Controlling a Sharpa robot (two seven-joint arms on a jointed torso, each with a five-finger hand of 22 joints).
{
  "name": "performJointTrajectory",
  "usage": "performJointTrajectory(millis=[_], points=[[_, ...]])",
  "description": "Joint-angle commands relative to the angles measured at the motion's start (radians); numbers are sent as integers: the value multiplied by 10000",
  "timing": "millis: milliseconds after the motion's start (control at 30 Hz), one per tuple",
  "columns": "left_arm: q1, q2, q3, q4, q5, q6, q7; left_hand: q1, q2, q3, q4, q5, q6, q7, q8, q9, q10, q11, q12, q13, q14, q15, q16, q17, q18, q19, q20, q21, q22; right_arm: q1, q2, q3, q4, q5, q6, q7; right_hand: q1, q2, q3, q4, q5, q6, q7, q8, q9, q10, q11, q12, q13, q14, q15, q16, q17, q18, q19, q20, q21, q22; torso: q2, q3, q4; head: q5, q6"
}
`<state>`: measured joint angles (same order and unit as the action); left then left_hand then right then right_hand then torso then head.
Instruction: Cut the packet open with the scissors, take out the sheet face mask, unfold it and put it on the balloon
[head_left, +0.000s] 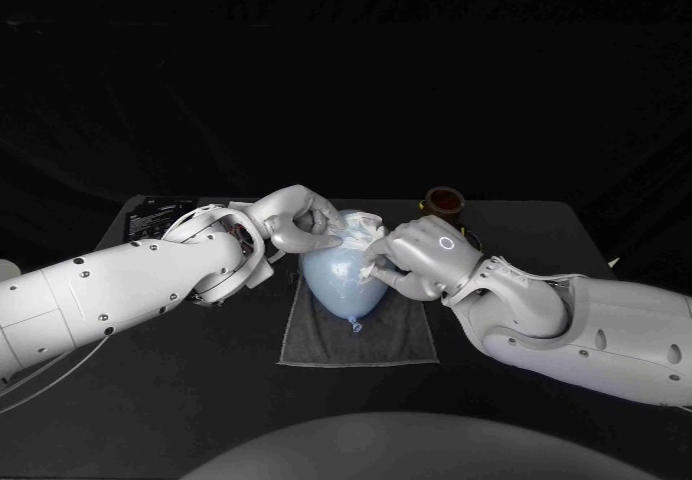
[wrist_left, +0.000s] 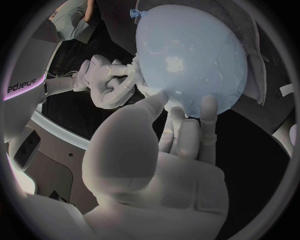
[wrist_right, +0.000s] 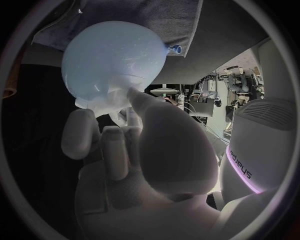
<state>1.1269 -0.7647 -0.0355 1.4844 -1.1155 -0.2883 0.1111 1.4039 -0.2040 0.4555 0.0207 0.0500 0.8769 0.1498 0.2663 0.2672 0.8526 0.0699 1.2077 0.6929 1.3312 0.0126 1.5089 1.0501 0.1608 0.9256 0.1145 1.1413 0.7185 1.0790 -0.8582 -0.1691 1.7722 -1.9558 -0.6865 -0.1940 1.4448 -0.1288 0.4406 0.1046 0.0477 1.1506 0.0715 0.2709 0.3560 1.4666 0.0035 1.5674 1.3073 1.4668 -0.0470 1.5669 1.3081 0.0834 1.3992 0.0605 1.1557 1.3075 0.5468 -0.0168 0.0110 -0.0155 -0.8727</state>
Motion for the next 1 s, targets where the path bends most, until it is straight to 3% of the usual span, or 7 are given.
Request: performJointTrajectory(millis=[33,367,667,833,1000], points=[[-28,20,-29,-21,3,327,-146,54,64,76,-1,-14,-43,5,-61,-6,90,2,54,8,68,-10,70,14,100,86,-12,42,23,3,-287,5,321,493,-523,617,-26,35,64,-3,9,33,-40,44,18,1042,-62,34,2635,1040,-89,39,2627,-22,24,-31,17,1566,-1,-2,-6,37,1],[-27,18,-29,-84,4,334,-148,54,64,76,-1,-14,-43,5,-61,-6,90,2,54,8,68,-10,70,14,100,86,-12,42,23,10,-1336,1,1173,1722,-490,1875,-25,38,82,-7,9,23,-42,59,26,1042,-65,34,2635,1040,-96,39,2627,-1,-20,-37,-91,1538,-12,5,-6,29,1],[-27,-5,-30,-100,4,339,-159,54,64,76,-1,-14,-43,5,-61,-6,90,2,54,8,68,-10,70,14,100,86,-12,42,23,12,-1835,0,1485,2331,-638,2438,-25,40,93,-10,9,14,-42,69,32,1042,-66,34,2635,1040,-100,39,2627,-11,-1,-41,-42,1551,2,-3,2,18,1],[-27,-7,-30,-106,4,352,-164,54,64,76,-1,-14,-43,5,-61,-6,90,2,54,8,68,-10,70,14,100,86,-12,42,23,16,-1914,-1,1495,3034,-337,2739,-27,32,108,-16,9,-10,-37,81,39,1042,-65,34,2635,1040,-104,39,2627,16,-64,-47,-188,1513,-5,-11,1,12,1],[-27,0,-30,-111,4,364,-165,54,64,76,-1,-14,-43,5,-61,-6,90,2,54,8,68,-10,70,14,100,86,-12,42,23,19,-1876,-3,1405,3571,326,2873,-74,30,143,-23,7,-261,32,92,55,1042,-16,34,2635,1040,-81,39,2627,80,-251,-54,-584,1409,-8,-13,9,12,1]])
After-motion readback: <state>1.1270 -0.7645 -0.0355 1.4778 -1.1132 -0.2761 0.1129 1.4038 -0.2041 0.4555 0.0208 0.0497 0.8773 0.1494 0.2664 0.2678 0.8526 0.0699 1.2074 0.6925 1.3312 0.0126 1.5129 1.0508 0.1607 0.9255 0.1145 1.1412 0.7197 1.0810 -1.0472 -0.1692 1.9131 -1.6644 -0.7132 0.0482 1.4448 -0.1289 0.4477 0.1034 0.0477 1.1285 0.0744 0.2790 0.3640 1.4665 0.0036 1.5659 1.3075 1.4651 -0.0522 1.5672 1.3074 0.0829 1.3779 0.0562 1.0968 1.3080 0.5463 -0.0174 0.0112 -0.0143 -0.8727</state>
